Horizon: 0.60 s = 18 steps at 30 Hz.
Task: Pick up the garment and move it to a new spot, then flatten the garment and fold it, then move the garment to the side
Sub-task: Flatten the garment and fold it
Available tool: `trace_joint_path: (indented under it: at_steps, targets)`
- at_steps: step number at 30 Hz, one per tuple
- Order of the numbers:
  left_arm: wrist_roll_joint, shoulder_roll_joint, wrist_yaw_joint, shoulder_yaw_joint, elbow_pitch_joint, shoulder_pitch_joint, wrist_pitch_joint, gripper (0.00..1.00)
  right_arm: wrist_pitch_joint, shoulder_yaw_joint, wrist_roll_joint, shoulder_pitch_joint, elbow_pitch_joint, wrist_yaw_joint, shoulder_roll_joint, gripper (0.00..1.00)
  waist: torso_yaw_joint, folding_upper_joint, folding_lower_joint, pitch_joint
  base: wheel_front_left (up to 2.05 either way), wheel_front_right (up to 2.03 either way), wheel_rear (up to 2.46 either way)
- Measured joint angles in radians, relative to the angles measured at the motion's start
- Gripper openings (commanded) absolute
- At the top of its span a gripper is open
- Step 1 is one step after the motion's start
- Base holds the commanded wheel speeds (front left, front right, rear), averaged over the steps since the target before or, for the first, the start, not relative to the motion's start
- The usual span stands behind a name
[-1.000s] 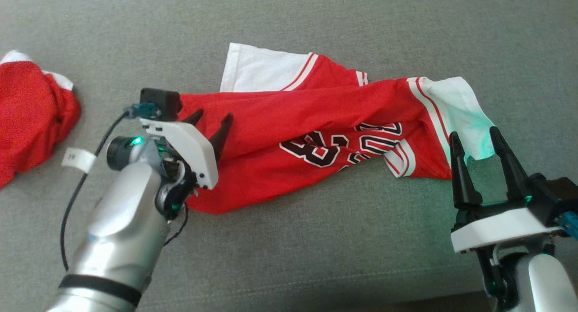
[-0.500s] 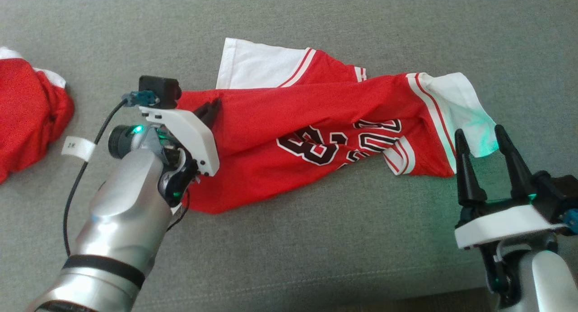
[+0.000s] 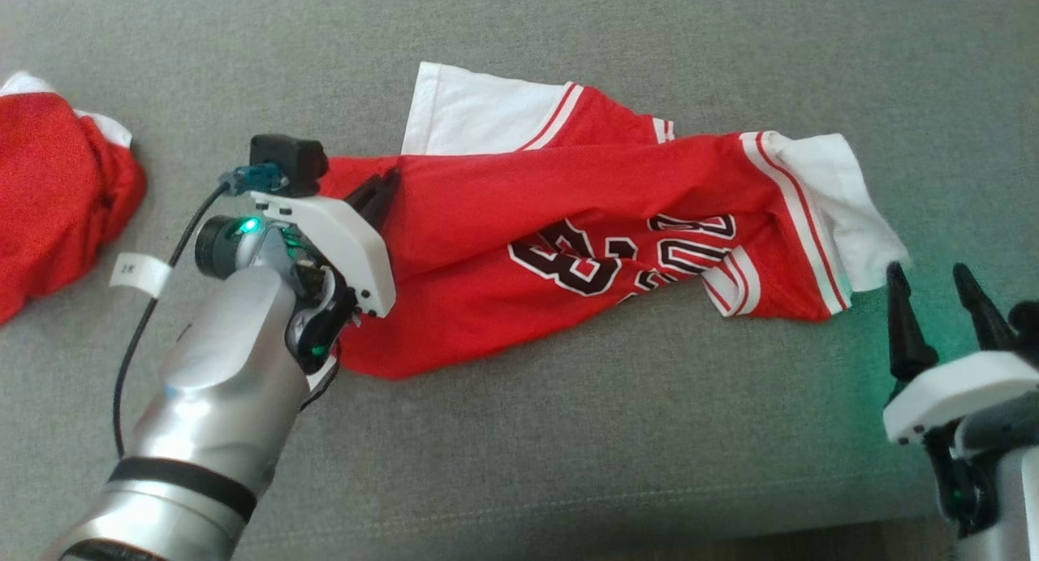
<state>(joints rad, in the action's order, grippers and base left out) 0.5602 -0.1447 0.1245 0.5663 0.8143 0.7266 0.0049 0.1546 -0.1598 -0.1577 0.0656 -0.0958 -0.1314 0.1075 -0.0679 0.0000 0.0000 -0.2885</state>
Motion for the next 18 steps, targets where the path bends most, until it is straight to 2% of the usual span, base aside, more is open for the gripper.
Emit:
trace_joint_path:
  at_steps: [10,11,12,13,18]
  targets:
    - [0.007,-0.004,0.000,0.016,-0.009,0.000,-0.017,0.00,0.028,0.062,-0.088,0.072,-0.086,0.000,0.007,1.00,0.011,0.0000,0.0000,-0.016,0.00,0.00,0.00]
    - [0.007,-0.004,0.000,0.018,-0.010,0.000,-0.019,0.00,0.032,0.063,-0.105,0.073,-0.094,0.000,0.007,0.87,0.013,0.0000,0.0000,-0.017,0.00,0.00,0.00]
    - [0.007,-0.005,0.000,0.020,-0.011,0.000,-0.027,0.00,0.040,0.068,-0.113,0.073,-0.101,0.000,0.007,0.29,0.014,0.0000,0.0000,-0.016,0.00,0.00,0.00]
    - [0.007,-0.005,0.000,0.021,-0.012,0.000,-0.035,0.00,0.040,0.074,-0.124,0.073,-0.103,0.000,0.007,0.00,0.015,0.0000,0.0000,-0.016,0.00,0.00,0.00]
    - [0.007,-0.008,0.000,0.030,-0.021,0.000,-0.079,0.00,0.031,0.087,-0.150,0.073,-0.095,0.000,0.022,0.00,0.019,0.0000,0.0000,-0.008,0.00,0.00,0.00]
